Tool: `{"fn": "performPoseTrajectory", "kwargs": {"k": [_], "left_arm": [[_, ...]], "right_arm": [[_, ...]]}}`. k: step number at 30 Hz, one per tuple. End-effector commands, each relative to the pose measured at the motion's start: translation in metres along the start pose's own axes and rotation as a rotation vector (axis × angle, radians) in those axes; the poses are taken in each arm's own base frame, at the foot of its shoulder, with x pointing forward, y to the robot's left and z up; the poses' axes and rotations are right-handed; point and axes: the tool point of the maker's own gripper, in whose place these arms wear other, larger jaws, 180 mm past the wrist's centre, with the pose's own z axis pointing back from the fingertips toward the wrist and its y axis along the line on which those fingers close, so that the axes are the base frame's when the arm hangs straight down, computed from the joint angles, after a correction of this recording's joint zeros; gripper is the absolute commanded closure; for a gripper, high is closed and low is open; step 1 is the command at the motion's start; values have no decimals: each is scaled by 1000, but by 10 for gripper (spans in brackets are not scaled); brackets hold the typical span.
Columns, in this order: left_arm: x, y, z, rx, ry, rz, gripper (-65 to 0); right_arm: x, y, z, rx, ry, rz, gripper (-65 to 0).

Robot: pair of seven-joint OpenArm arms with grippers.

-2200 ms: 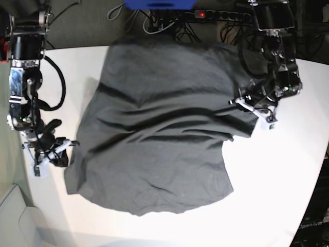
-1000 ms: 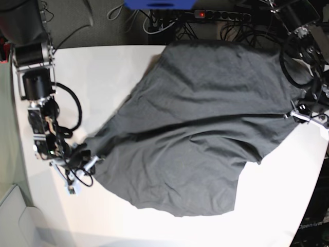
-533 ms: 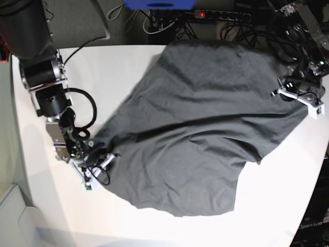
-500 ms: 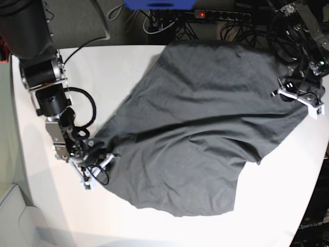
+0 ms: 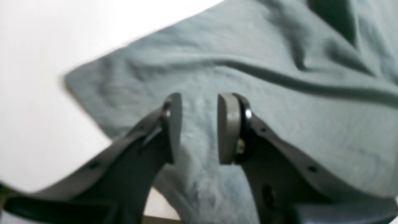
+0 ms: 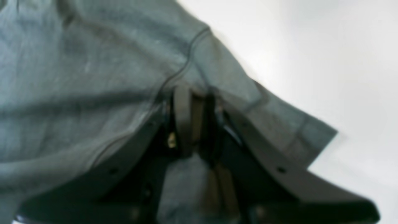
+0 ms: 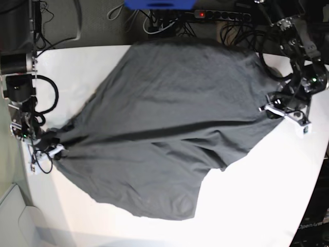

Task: Layout the t-shirt on the table in an organized manner, then fold the t-shirt properly
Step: 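Regrasp shirt edges with both grippers and stretch the shirt diagonally, then move both grippers to the shirt's shoulder corners and grasp them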

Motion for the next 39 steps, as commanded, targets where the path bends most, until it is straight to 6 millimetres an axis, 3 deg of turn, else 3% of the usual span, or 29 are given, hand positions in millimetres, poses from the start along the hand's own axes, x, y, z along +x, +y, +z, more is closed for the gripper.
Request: {"fn": "performPoseTrajectory", "kwargs": {"k": [1, 4, 9, 12, 15, 19, 24, 30, 35, 39], "left_arm": [[11, -7, -2, -15, -24, -9, -194], [6, -40, -21, -88, 16, -4, -194], [-19, -79, -60, -167, 80, -5, -193], [-37, -88, -86, -178, 111, -9, -192], [-47, -81, -108, -159, 134, 25, -192], [-39, -56, -124, -95, 127, 13, -192], [-3, -46, -132, -50, 59, -25, -192], [73, -32, -133, 33, -98, -103, -194], [134, -19, -126, 74, -204, -122, -194], [170, -22, -103, 77, -272, -141, -194]], "right_arm": [[-67, -38, 14, -118, 243, 21, -78], [-99, -50, 23, -135, 279, -25, -46], [-144, -45, 38, -41, 336, -50, -30], [-162, -48, 47, -21, 345, -89, -30], [-167, -63, 57, -43, 341, -99, -30], [-157, -57, 65, -17, 290, -15, -30], [-110, -37, 92, 28, 106, 100, -31], [-45, 15, 128, 107, -121, 225, -34], [-14, 50, 151, 161, -228, 302, -34], [7, 64, 157, 173, -254, 344, -34]]}}
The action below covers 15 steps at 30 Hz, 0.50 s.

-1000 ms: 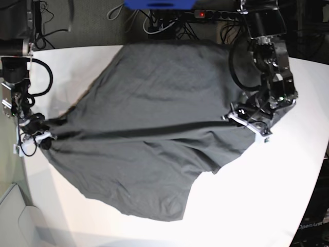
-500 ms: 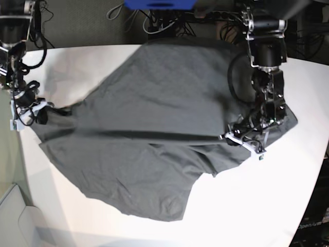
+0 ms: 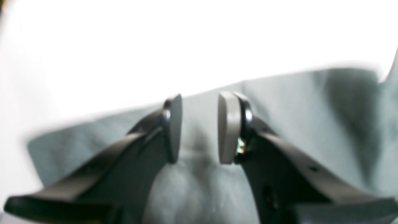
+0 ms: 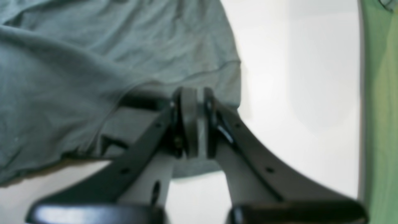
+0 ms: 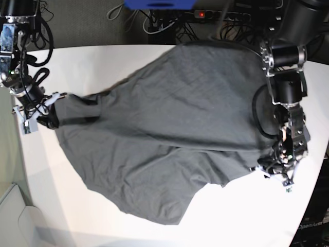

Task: Layout the t-shirt on the table in an organized manner, then fold the t-shirt properly
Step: 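Move both grippers to the shirt's shoulder corners and grasp them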

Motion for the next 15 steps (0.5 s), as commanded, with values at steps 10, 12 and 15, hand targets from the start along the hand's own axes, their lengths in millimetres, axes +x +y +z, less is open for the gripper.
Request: {"fn": "performPoseTrajectory", "kwargs": {"k": [10, 12, 15], "left_arm": [[-19, -22, 68, -112, 40, 4, -190], [-48, -14, 73, -116, 83, 47, -166], [-79, -7, 78, -111, 125, 99, -61]], "right_arm": [[89, 1, -58, 51, -38, 53, -28], [92, 6, -81, 80, 12, 57, -26], [93, 11, -111, 113, 77, 62, 0]]}}
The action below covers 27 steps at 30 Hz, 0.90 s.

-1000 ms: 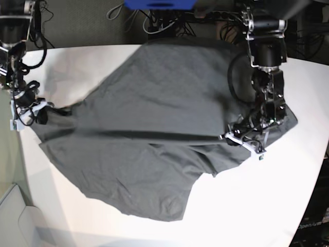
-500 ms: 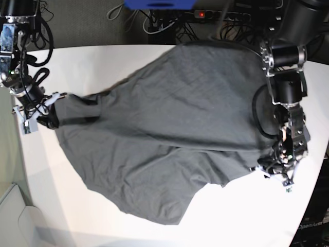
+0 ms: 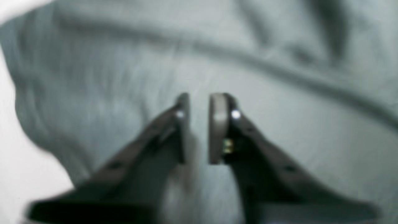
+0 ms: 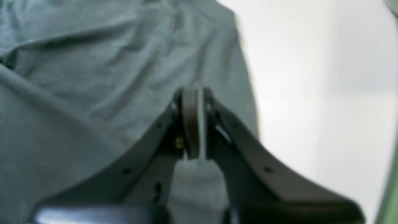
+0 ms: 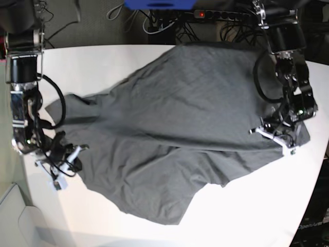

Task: Layout the t-shirt on the table in an organized manner, then fold the t-shirt properly
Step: 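Move both grippers to the shirt's shoulder corners and grasp them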

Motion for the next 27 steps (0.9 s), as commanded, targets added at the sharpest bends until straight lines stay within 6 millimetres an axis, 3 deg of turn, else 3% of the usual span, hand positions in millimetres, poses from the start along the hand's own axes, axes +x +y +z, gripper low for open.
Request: {"fn": "performPoseTrajectory", "kwargs": {"k": [1, 7, 13, 17, 22, 27], "left_arm": [[14, -3, 5, -19, -48, 8, -11], [-25, 12, 5, 9, 28, 27, 0], [-49, 13, 4, 12, 66, 52, 0], [-54, 8, 3, 1, 74, 65, 0], [-51, 4, 2, -8, 69, 64, 0], [-43, 1, 1, -14, 54, 65, 0]], "right_arm": [[24, -3, -5, 4, -36, 20, 0], [50, 20, -54, 65, -21, 52, 0], [50, 34, -89, 81, -26, 27, 0], [30, 33, -101, 59, -17, -19, 0], [3, 15, -101, 13, -27, -65, 0], [-38, -21, -87, -65, 30, -87, 0]]}}
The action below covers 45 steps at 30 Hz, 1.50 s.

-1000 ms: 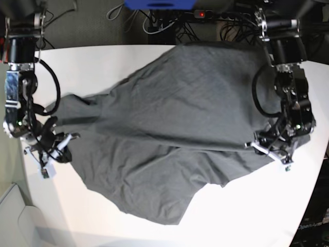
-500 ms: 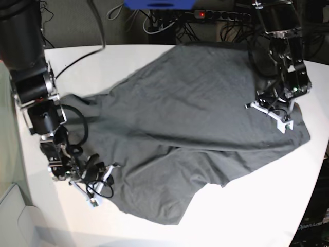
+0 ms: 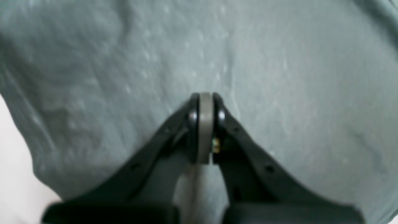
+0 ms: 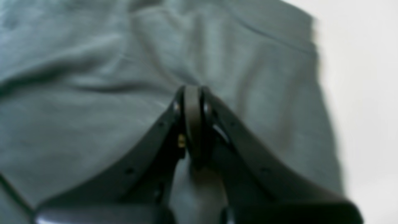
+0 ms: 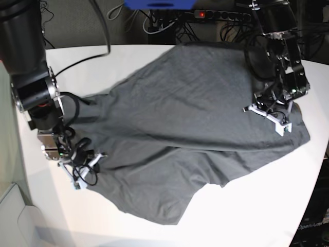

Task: Layout the t-shirt on the table in an organized manner, then fold the t-shirt properly
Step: 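Move both grippers to the shirt's shoulder corners and grasp them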

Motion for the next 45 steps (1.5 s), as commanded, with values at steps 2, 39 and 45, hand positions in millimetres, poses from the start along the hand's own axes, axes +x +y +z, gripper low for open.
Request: {"fn": "performPoseTrajectory", "kwargs": {"k": [2, 39, 45], "left_arm": [[18, -2, 4, -8, -48, -5, 0], [69, -23, -89, -12, -64, 16, 0], [107, -21, -103, 61, -128, -59, 0]], "right_arm": [[-16, -45, 14, -134, 62, 18, 0], [-175, -95, 82, -190, 377, -77, 0], [-217, -102, 106, -206, 453, -84, 0]]}}
